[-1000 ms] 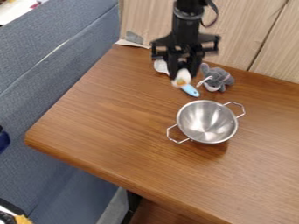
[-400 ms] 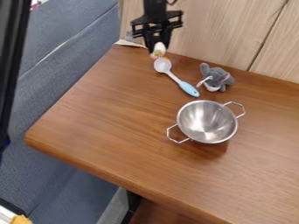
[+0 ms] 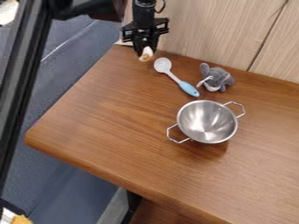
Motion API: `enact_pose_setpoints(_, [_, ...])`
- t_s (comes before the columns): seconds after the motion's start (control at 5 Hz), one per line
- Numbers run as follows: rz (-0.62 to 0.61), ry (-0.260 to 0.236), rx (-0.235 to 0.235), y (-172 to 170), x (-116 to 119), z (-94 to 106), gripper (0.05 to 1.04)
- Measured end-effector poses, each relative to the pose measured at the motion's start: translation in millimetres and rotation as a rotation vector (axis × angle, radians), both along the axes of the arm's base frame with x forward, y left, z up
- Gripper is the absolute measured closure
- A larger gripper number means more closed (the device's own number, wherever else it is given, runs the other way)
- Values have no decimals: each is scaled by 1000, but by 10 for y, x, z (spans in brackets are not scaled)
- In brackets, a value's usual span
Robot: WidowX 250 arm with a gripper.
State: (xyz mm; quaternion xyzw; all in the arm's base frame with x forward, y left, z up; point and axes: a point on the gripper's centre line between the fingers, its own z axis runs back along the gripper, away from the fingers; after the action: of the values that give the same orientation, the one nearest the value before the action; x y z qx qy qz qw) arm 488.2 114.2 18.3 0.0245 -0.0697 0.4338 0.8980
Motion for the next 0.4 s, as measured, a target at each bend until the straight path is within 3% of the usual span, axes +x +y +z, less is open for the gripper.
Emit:
enact_pose_setpoints(0.2, [-5,26,7,58,40,-207,696])
enact_pose_setpoints(0.4, [7,37,4,66,36,-227,620])
